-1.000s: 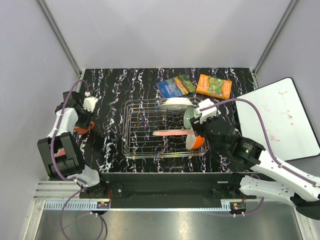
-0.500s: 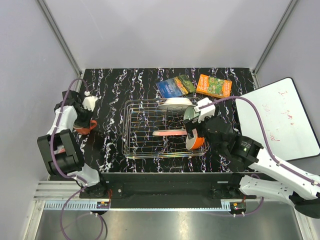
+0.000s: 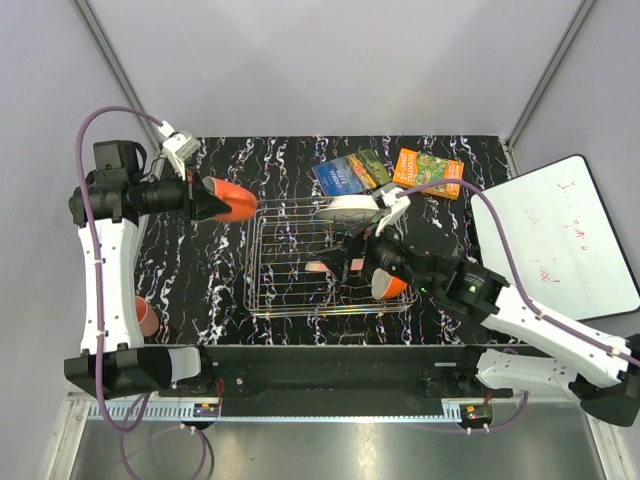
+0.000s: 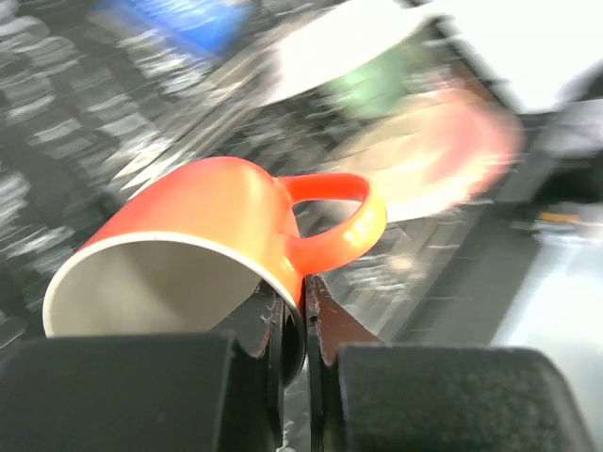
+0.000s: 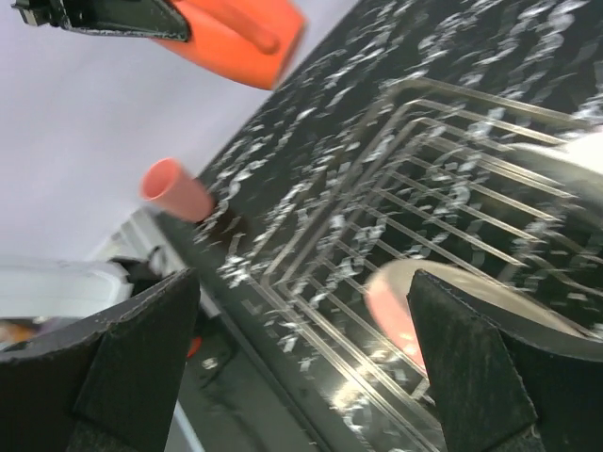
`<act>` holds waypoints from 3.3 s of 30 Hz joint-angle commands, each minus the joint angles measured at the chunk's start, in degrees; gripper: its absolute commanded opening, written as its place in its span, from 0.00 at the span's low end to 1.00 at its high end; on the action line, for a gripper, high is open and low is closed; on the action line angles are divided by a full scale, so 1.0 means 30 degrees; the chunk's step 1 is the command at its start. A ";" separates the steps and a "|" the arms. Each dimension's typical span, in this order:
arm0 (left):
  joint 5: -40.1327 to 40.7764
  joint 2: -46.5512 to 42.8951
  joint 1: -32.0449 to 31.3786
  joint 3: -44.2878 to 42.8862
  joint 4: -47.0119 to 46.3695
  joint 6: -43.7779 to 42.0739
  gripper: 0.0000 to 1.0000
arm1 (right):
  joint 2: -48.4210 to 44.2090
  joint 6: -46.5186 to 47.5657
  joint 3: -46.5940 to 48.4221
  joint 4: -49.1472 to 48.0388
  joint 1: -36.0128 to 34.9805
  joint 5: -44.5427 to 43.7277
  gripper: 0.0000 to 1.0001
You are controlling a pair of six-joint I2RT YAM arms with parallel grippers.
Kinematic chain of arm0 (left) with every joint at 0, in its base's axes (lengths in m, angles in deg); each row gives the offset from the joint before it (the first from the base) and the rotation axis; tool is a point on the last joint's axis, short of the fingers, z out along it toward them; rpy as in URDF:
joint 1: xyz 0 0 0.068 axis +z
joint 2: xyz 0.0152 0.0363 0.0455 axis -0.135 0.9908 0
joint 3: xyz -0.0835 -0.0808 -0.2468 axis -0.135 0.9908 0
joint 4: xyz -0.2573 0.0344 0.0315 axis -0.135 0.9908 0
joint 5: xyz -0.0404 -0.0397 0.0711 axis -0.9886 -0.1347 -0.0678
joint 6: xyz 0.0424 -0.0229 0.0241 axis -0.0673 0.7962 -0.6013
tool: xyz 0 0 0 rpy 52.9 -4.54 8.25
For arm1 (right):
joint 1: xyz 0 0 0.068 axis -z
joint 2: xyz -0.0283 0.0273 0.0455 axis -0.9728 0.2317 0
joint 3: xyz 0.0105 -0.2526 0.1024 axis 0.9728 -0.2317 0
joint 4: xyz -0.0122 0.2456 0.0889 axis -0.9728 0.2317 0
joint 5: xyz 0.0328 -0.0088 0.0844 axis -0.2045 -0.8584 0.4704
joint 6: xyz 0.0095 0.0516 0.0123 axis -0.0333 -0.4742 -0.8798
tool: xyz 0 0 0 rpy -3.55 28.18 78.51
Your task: Load the mixed dishes into the dish rack
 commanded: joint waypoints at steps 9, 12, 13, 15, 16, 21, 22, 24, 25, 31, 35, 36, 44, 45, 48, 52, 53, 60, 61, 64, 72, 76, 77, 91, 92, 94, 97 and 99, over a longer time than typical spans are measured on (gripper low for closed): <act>-1.3479 -0.1556 -0.0461 0.1870 0.1146 -0.0307 0.00 | 0.0687 -1.1315 -0.3274 -1.0384 0.4033 0.7390 1.00; -1.3513 -0.2844 -0.0666 0.2603 0.1147 -0.2764 0.00 | 0.1329 -1.4166 -0.4069 -1.2584 0.4799 0.8384 1.00; -1.3455 -0.3660 -0.0724 0.3098 0.1118 -0.3561 0.00 | 0.2086 -1.4700 -0.3982 -1.3401 0.4801 0.8650 1.00; -1.2960 -0.4455 -0.0841 0.3424 0.1234 -0.5927 0.00 | 0.3113 -1.6136 -0.3690 -1.4167 0.4801 0.9763 1.00; -1.2840 -0.5184 -0.0987 0.3687 0.1206 -0.6783 0.00 | 0.4134 -1.6547 -0.3514 -1.5447 0.4830 1.0114 1.00; -1.3130 -0.6101 -0.1046 0.4245 0.4382 -1.4220 0.00 | 0.7156 -1.8514 -0.2666 -1.8650 0.4801 1.2283 1.00; -1.3161 -0.6129 -0.1105 0.4333 0.4834 -1.5103 0.00 | 0.7365 -1.8572 -0.2605 -1.8711 0.4801 1.2373 1.00; -1.3365 -0.6129 -0.1280 0.4567 0.4897 -1.5580 0.00 | 0.7658 -1.8689 -0.2546 -1.9033 0.4830 1.2374 1.00; -1.3424 -0.6100 -0.1339 0.4655 0.4897 -1.5610 0.00 | 0.7776 -1.8835 -0.2488 -1.9266 0.4801 1.2490 1.00; -1.3513 -0.5865 -0.1662 0.5154 0.4926 -1.6136 0.00 | 0.9386 -2.1699 -0.2487 -2.4066 0.4801 1.3106 1.00; -1.3542 -0.5690 -0.1691 0.5067 0.4897 -1.6254 0.00 | 1.0617 -2.2674 -0.2166 -2.5860 0.4772 1.3574 1.00; -1.3542 -0.5661 -0.1691 0.4950 0.4897 -1.6255 0.00 | 1.0793 -2.2587 -0.2165 -2.5657 0.4771 1.3575 1.00; -1.3542 -0.5456 -0.1896 0.4451 0.4896 -1.6079 0.00 | 1.1262 -2.1708 -0.1844 -2.4777 0.4742 1.3867 1.00; -1.3542 -0.5397 -0.1896 0.4451 0.4926 -1.6079 0.00 | 1.1408 -2.1678 -0.1698 -2.4631 0.4713 1.3868 1.00; -1.3513 -0.5251 -0.1955 0.4159 0.4926 -1.6020 0.00 | 1.1614 -2.1240 -0.1375 -2.3989 0.4480 1.3956 1.00; -1.3542 -0.5074 -0.2043 0.3515 0.4926 -1.5670 0.00 | 1.1995 -2.0741 -0.1023 -2.3546 0.4303 1.4014 1.00; -1.3542 -0.4987 -0.2072 0.3223 0.4926 -1.5611 0.00 | 1.2199 -2.0741 -0.0964 -2.3546 0.4245 1.4043 1.00; -1.3543 -0.4840 -0.2277 0.2780 0.4956 -1.5346 0.00 | 1.2991 -2.0916 -0.0233 -2.3898 0.4039 1.4044 1.00; -1.3542 -0.4811 -0.2277 0.2868 0.4984 -1.5375 0.00 | 1.3108 -2.0974 -0.0057 -2.3985 0.3981 1.4102 1.00; -1.3571 -0.4840 -0.2336 0.3249 0.4955 -1.5521 0.00 | 1.3635 -2.1557 0.0500 -2.4686 0.3776 1.4132 0.99; -1.3572 -0.4723 -0.2336 0.3719 0.4955 -1.6195 0.00 | 1.5539 -2.3988 0.2551 -2.7763 0.2927 1.4746 1.00; -1.3572 -0.4490 -0.2336 0.3631 0.4926 -1.6576 0.00 | 1.6009 -2.5221 0.2377 -2.9256 0.2633 1.4776 0.97; -1.3543 -0.4402 -0.2336 0.3544 0.4926 -1.6635 0.00 | 1.6038 -2.5397 0.2260 -2.9694 0.2604 1.4834 0.97; -1.3513 -0.4313 -0.1284 0.4244 0.4285 -1.7016 0.00 | 1.4897 -2.5311 0.1498 -2.9347 0.2779 1.4894 0.40; -1.3513 -0.4371 -0.1165 0.4449 0.4137 -1.7016 0.00 | 1.4693 -2.5340 0.1236 -2.9289 0.2808 1.4864 0.32; -1.3397 -0.4342 -0.1106 0.5033 0.3698 -1.7191 0.00 | 1.4342 -2.5282 0.1088 -2.8939 0.2954 1.4864 0.25; -1.2492 -0.4254 -0.0989 0.5708 0.3055 -1.6959 0.09 | 1.3815 -2.5048 0.0883 -2.8150 0.3218 1.4864 0.09; -1.2079 -0.4051 -0.0697 0.5886 0.2934 -1.6521 0.30 | 1.3521 -2.4698 0.0736 -2.7592 0.3422 1.4864 0.01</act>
